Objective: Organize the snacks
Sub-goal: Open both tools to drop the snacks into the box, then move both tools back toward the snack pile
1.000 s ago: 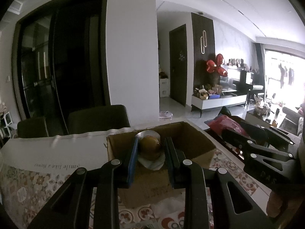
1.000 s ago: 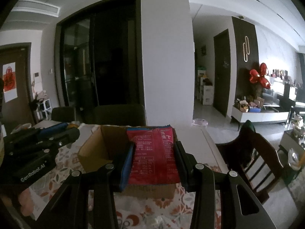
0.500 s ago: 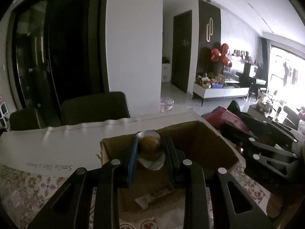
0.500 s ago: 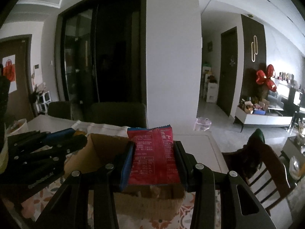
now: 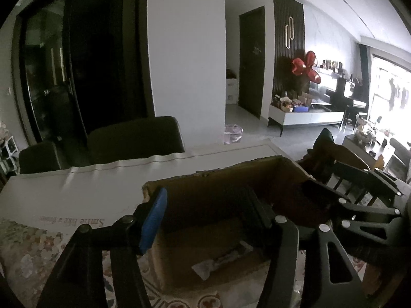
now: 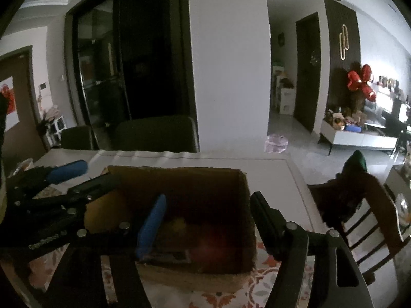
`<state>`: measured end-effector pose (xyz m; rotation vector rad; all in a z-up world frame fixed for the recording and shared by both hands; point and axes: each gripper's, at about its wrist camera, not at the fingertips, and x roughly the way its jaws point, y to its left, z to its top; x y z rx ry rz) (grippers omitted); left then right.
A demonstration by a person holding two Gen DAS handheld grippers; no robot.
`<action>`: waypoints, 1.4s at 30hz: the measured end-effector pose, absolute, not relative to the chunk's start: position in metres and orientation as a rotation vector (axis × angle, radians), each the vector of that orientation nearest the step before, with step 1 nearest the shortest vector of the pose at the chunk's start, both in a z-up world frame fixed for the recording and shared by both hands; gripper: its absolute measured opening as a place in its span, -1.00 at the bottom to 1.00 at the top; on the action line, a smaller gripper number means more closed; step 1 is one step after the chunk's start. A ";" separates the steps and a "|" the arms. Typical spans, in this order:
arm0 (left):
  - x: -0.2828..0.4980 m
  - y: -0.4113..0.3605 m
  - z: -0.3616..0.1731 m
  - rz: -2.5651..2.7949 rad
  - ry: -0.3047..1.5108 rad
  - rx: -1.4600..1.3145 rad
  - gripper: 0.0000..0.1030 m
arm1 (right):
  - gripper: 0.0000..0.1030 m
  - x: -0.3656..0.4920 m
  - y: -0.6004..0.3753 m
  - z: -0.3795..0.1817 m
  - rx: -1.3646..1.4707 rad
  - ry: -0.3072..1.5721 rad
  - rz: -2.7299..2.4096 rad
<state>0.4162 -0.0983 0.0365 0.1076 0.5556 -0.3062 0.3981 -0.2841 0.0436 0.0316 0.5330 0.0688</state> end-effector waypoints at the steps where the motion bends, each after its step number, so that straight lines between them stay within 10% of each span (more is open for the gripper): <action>1: 0.412 -0.097 0.037 -0.304 0.550 0.111 0.25 | 0.33 0.393 -0.284 0.045 0.033 0.527 0.067; 11: 0.353 -0.080 0.050 -0.289 0.475 0.115 0.60 | 0.65 0.348 -0.280 0.056 0.028 0.495 0.058; 42: 0.235 -0.064 -0.009 -0.257 0.508 0.171 0.61 | 0.65 0.230 -0.263 0.011 -0.035 0.539 0.009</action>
